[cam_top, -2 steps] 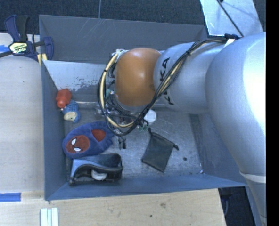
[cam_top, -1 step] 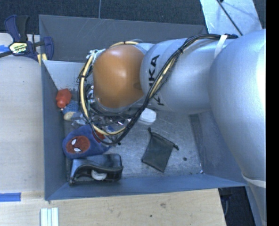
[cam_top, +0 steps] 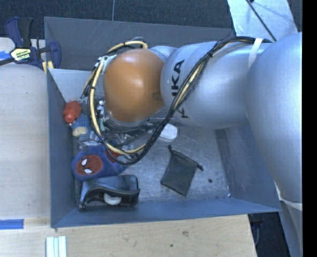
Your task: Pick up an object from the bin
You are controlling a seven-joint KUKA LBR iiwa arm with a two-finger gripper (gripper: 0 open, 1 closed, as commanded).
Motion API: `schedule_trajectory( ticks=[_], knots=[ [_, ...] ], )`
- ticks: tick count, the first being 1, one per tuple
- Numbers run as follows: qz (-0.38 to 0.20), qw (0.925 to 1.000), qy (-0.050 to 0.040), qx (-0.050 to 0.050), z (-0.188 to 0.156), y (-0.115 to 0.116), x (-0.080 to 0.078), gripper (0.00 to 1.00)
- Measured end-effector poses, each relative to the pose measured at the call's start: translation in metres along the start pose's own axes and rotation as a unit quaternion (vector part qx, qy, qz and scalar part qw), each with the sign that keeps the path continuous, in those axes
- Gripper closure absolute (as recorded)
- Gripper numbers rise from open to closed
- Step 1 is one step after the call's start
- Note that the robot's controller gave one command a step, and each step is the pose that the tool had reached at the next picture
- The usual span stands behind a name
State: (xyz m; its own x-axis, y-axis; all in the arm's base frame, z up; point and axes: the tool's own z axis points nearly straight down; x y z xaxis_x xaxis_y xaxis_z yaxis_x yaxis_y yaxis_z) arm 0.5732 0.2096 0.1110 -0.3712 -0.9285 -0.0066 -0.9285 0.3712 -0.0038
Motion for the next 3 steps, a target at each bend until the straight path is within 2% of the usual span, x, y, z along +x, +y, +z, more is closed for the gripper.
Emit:
schedule_trajectory(
  ticks=[1,2,3],
  knots=[
    [-0.186,0.9825,-0.0016,0.001,0.037,-0.003,-0.001,0.00],
    [-0.269,0.9631,-0.0061,0.008,0.035,0.012,0.020,0.00],
    [-0.269,0.9631,-0.0091,0.009,0.031,0.013,0.017,1.00]
  ],
)
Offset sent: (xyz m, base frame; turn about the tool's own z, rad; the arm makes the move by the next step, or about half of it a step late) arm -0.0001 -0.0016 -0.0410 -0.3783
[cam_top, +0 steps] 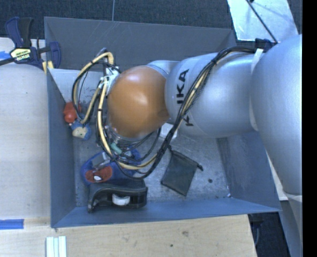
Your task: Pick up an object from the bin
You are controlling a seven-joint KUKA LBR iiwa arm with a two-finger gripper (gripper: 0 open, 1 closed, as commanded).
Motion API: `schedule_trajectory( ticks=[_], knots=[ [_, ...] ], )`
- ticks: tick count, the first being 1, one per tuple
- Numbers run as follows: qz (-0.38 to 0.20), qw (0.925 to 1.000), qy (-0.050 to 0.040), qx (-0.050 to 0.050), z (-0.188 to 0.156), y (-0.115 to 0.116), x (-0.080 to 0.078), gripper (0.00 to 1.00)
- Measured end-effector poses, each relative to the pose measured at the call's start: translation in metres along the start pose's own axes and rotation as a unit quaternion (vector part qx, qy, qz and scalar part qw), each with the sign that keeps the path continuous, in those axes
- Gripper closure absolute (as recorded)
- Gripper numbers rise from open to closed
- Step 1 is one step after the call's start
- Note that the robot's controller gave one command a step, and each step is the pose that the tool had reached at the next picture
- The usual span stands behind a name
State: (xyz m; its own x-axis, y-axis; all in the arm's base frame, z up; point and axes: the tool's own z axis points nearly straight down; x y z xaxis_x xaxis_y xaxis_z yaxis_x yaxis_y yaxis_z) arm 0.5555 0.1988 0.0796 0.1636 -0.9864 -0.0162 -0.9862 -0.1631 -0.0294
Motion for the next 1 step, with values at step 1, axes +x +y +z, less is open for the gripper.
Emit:
schedule_trajectory(
  ticks=[1],
  knots=[
    [0.001,0.9999,0.0063,-0.009,-0.0832,-0.0052,-0.0020,1.00]
  ],
)
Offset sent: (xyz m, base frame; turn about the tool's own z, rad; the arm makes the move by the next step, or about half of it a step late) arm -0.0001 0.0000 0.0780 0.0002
